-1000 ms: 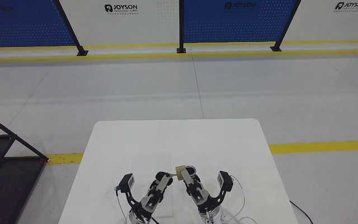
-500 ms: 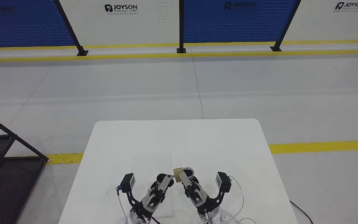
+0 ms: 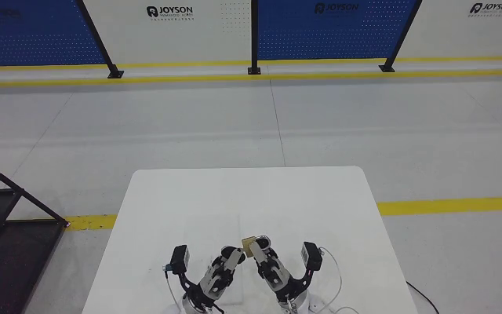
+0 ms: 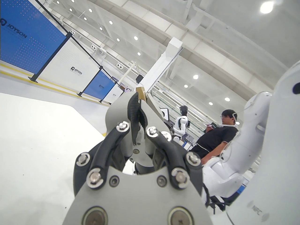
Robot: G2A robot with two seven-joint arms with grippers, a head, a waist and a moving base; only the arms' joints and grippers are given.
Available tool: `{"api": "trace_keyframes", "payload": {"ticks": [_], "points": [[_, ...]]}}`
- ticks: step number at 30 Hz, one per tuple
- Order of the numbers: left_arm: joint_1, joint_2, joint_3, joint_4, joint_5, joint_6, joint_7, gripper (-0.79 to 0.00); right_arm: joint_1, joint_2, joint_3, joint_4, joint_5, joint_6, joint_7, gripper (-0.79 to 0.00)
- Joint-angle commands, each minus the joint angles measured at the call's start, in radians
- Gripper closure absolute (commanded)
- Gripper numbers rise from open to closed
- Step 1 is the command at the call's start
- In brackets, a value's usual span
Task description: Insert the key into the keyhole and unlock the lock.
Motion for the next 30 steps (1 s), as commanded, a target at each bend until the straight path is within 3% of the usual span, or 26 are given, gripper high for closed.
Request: {"api": "trace_keyframes", "payload": {"ticks": [1, 19, 30], "points": [[-0.001, -0.001, -0.001, -0.001, 0.035, 0.016, 0.021, 0.0, -0.001, 0.0, 0.0, -0.001, 0.001, 0.002, 0.002, 0.0], [-0.03, -0.013, 0.032, 0.051, 0.405, 0.239, 0.354, 0.0, -0.006, -0.003, 0.013, 0.0, 0.016, 0.006, 0.002, 0.0], [-0.059, -0.013, 0.062, 0.101, 0.52, 0.369, 0.463, 0.0, -0.012, -0.005, 0.023, -0.007, 0.02, 0.019, 0.003, 0.0]]}}
